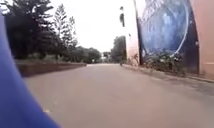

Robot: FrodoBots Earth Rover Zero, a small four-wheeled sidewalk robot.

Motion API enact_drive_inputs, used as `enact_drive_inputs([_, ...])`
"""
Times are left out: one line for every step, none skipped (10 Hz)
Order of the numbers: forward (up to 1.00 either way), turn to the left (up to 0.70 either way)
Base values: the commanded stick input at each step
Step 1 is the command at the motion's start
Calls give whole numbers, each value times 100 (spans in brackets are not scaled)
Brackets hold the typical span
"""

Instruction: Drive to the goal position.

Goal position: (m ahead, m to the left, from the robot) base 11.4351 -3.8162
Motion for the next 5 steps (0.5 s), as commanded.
enact_drive_inputs([100,0])
enact_drive_inputs([100,0])
enact_drive_inputs([100,0])
enact_drive_inputs([100,0])
enact_drive_inputs([100,0])
